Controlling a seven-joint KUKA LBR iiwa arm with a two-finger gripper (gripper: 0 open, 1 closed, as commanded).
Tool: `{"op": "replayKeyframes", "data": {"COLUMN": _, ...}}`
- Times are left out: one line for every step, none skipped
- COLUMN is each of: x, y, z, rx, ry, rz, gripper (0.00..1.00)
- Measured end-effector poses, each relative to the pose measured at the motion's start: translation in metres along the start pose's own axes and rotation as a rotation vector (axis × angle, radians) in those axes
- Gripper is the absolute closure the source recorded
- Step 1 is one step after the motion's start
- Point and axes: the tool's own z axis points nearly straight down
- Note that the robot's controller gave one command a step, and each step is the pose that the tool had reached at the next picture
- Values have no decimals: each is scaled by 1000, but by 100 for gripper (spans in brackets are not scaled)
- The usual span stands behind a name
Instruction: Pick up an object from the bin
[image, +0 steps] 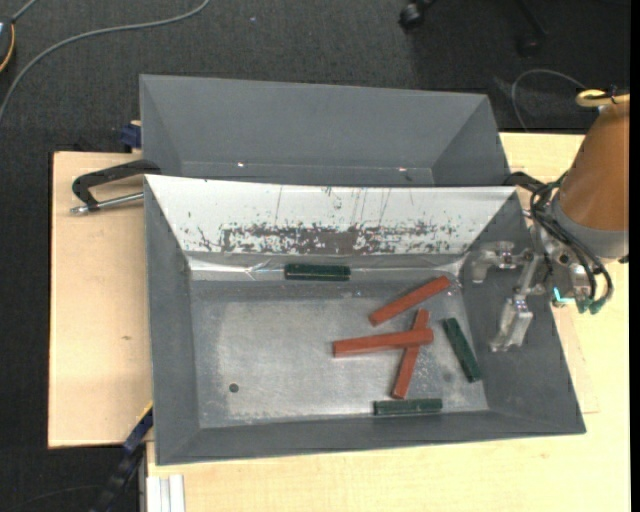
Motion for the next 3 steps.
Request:
{"op": "replayKeyframes", "data": {"x": 1, "y": 17, "z": 124, "rx": -1, "ry": 2, "rz": 15, "gripper": 0}}
{"op": "replayKeyframes", "data": {"x": 9, "y": 64, "z": 146, "rx": -1, "ry": -4, "rz": -185, "gripper": 0}}
{"op": "replayKeyframes", "data": {"x": 9, "y": 63, "z": 146, "rx": 1, "ry": -5, "rz": -183, "gripper": 100}}
